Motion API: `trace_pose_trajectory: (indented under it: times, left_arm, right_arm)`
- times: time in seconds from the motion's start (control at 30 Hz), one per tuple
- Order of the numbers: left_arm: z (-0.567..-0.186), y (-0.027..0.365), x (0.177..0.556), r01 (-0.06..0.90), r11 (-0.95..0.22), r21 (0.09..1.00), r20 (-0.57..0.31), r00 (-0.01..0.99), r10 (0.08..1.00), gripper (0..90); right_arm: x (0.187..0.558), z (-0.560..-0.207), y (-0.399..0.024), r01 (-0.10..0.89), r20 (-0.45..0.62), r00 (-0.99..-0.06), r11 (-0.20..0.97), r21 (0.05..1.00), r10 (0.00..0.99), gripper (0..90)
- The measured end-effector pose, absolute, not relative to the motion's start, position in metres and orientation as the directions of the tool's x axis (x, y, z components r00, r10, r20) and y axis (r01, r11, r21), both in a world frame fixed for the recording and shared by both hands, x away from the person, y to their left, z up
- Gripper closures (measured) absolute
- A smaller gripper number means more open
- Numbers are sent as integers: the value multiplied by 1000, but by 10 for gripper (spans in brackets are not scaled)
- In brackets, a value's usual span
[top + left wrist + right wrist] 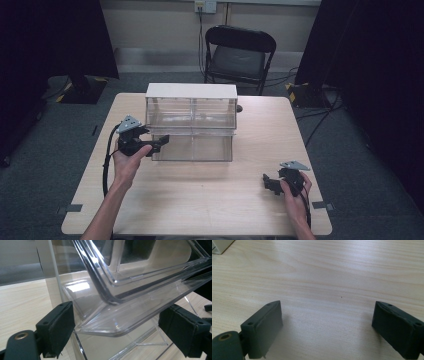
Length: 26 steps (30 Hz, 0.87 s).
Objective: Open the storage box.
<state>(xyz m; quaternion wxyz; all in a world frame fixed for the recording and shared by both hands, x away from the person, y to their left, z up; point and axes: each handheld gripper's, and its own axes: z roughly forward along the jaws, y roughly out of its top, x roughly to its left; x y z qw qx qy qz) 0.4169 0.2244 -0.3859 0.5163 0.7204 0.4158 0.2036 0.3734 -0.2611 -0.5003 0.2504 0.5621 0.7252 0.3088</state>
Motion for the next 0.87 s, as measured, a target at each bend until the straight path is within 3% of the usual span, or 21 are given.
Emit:
trace_pose_trajectory:
  times: [0.87]
  left_arm:
    - [-387, 224, 418, 397, -127, 909, -133, 567, 813, 136]
  right_arm:
    - [373, -500, -261, 661, -16, -242, 177, 729, 970, 88]
